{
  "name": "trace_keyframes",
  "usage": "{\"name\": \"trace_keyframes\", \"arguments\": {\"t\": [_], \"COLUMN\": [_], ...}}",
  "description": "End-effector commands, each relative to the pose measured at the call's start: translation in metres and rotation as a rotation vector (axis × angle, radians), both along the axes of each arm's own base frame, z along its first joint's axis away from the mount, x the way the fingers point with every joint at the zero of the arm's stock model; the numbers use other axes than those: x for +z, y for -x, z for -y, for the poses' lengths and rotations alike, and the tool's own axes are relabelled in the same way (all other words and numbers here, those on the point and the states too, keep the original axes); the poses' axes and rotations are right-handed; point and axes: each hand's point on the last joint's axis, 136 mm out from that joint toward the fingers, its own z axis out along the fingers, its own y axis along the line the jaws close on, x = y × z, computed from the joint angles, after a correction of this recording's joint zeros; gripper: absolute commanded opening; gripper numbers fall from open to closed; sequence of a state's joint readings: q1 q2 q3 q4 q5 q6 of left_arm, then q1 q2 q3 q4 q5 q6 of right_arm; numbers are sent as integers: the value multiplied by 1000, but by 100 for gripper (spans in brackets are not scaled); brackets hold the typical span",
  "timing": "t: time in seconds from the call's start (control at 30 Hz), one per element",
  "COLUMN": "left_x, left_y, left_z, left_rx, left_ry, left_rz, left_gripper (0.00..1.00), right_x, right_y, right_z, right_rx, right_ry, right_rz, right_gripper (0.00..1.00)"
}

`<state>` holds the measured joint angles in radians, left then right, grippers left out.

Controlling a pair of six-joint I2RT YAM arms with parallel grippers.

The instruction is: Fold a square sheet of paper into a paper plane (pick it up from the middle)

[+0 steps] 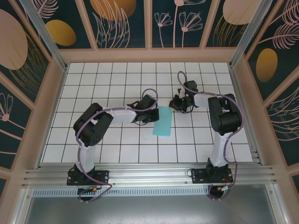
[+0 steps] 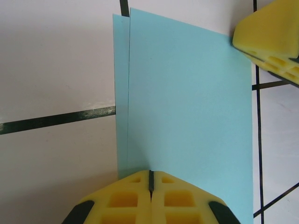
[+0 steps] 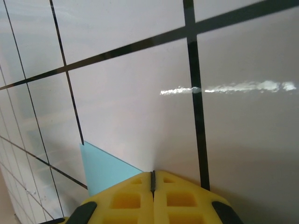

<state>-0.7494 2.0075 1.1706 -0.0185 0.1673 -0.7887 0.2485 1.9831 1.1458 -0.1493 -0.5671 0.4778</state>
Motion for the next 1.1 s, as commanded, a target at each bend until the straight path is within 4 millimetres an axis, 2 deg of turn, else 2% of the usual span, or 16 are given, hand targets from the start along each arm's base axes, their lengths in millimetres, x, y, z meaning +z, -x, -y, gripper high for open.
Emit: {"name": "trace_keyframes", "arguments": {"t": [0.0, 0.07, 0.33, 0.5, 0.6, 0.7, 0.83, 0.93, 1.07], "left_x": [-39, -38, -36, -36, -35, -34, -28, -24, -23], "left_y": [21, 20, 21, 21, 20, 20, 19, 17, 16], "left_z": [-31, -31, -31, -30, -30, -30, -28, -26, -25], "left_rx": [19, 24, 24, 26, 27, 26, 28, 30, 26], "left_ry": [-148, -142, -134, -130, -130, -129, -114, -100, -104], "left_rz": [-86, -82, -80, -82, -78, -78, -68, -64, -61], "left_gripper": [0, 0, 0, 0, 0, 0, 0, 0, 0], "right_x": [28, 34, -10, -28, -29, -18, 31, 58, 60], "right_y": [-14, -14, 3, 0, 2, -1, -10, -2, 15], "right_z": [3, -4, 7, 20, 21, 21, 20, 15, 4], "right_rx": [-4, 15, -9, -44, -47, -38, -48, -49, -32], "right_ry": [10, -35, 26, 94, 94, 91, 59, -2, -97], "right_rz": [60, 64, -36, -86, -90, -77, 34, 84, 72], "right_gripper": [2, 2, 1, 1, 1, 1, 2, 2, 2]}}
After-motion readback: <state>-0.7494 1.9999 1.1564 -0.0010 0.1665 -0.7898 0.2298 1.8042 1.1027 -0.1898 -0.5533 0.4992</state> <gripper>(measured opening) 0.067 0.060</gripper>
